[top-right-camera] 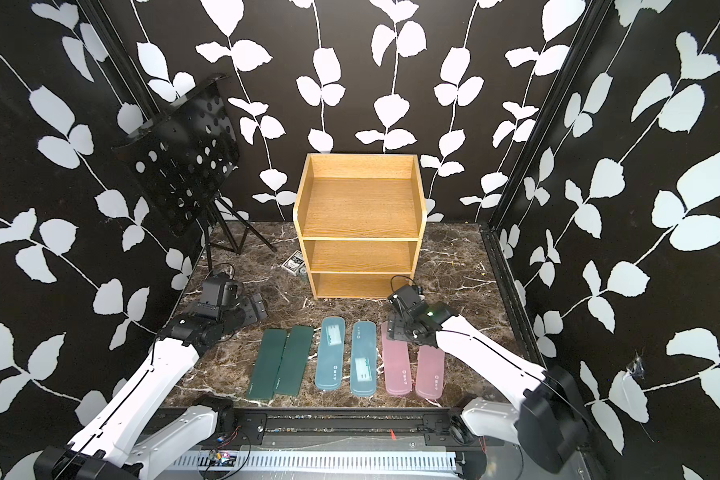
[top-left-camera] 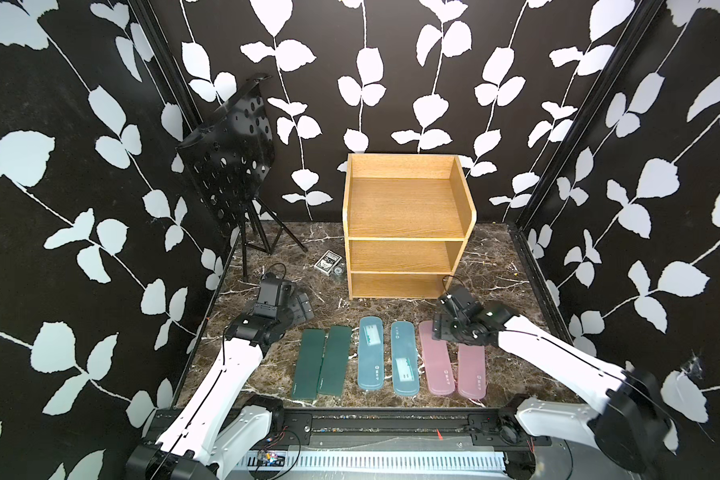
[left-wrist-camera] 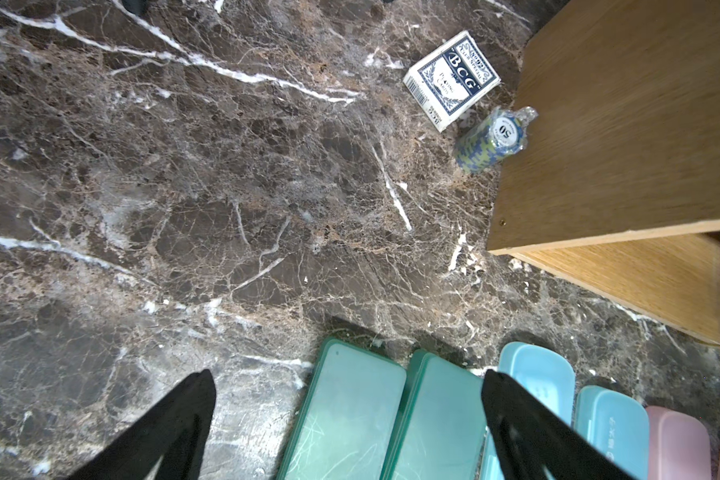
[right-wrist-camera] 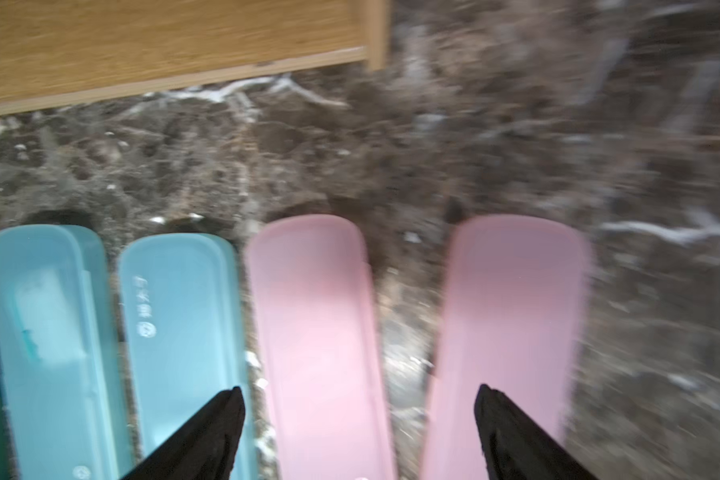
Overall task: Place the pencil cases on the shelf according to color
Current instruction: Adjust the pencil case at the center of the board, then pick up the pencil case from the center of the board.
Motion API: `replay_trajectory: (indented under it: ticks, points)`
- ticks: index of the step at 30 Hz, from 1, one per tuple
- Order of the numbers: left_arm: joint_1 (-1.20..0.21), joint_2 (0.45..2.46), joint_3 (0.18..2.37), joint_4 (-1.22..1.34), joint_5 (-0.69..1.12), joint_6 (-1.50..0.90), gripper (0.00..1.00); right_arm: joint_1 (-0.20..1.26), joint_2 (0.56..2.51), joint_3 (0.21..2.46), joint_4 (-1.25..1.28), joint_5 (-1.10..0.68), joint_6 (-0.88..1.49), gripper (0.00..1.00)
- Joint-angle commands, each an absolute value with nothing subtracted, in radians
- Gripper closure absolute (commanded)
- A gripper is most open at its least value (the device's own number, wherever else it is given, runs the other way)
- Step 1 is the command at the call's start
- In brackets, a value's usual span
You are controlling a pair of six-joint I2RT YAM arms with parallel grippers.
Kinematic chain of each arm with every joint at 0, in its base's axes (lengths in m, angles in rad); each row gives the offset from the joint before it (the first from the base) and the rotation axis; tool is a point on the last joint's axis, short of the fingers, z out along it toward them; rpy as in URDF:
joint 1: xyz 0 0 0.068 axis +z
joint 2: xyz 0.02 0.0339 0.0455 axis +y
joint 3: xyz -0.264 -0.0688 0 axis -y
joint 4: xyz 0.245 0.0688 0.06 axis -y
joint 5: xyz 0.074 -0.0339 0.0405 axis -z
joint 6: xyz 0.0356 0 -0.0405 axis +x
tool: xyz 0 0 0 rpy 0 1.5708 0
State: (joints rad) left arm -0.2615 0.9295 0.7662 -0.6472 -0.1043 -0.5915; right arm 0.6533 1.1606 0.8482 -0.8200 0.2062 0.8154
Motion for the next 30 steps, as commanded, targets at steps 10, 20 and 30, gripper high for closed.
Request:
replay_trajectory:
  ticks: [10,20,30]
  points:
    - [-0.279,0.945,0.783,-0.637,-0.027,-0.577,0.01,0.494,1.121,0.653,-0.740,0.141,0.865,0.01]
    - [-0.282,0.924,0.756,-0.627,-0.022,-0.592,0.01,0.422,1.360,0.706,-0.636,0.087,0.725,0.08]
    - [-0.284,0.931,0.781,-0.650,-0.034,-0.597,0.01,0.416,1.483,0.836,-0.652,0.150,0.628,0.15]
